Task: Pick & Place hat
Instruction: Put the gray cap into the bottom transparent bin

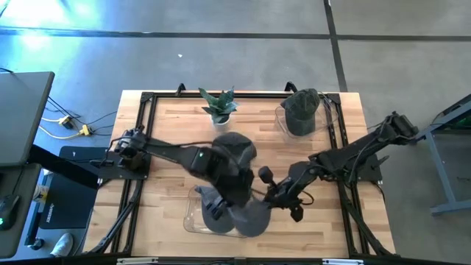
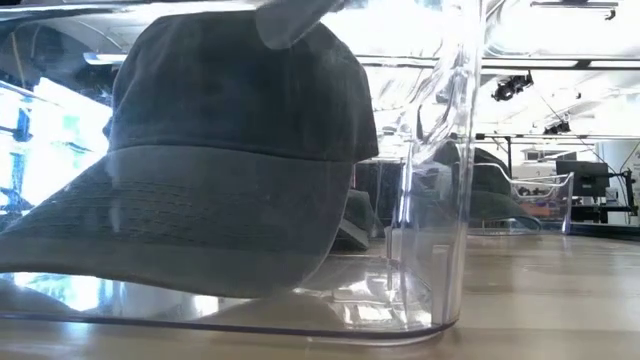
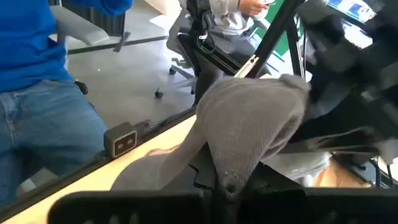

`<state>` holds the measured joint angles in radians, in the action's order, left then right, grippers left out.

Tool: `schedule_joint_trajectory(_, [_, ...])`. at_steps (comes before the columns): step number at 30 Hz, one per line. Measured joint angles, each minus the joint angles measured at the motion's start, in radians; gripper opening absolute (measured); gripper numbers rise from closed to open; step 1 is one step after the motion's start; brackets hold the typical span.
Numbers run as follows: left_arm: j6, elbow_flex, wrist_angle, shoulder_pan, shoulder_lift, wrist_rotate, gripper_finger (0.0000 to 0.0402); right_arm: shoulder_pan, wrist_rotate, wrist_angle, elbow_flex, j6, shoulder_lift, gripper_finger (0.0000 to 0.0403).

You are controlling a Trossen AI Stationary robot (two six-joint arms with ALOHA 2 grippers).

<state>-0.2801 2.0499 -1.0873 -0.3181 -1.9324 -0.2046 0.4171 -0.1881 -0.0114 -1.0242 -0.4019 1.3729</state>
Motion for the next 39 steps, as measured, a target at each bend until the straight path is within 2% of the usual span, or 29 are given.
schedule_joint_trajectory(7, [0.109,0.003,-0.064,-0.117,0.038,0.146,0.0012,0.001,-0.01,0.001,-0.118,0.002,0.078,0.0004])
schedule_joint_trajectory(14, [0.276,0.001,-0.177,-0.235,0.035,0.443,0.0012,-0.001,0.033,-0.11,-0.12,-0.052,0.196,0.0017])
schedule_joint_trajectory(19, [0.401,0.0,-0.242,-0.289,0.034,0.644,0.0012,-0.009,0.035,-0.178,-0.12,-0.102,0.248,0.0008])
schedule_joint_trajectory(24, [0.551,0.0,-0.381,-0.354,0.034,0.819,0.0012,-0.029,0.07,-0.276,-0.12,-0.123,0.294,0.0006])
schedule_joint_trajectory(31, [0.672,-0.063,-0.42,-0.386,0.034,0.919,0.0012,-0.058,0.087,-0.327,-0.12,-0.175,0.359,0.0012])
schedule_joint_trajectory(39, [0.759,-0.104,-0.395,-0.443,0.034,0.913,0.0012,-0.071,0.066,-0.315,-0.12,-0.152,0.362,0.001])
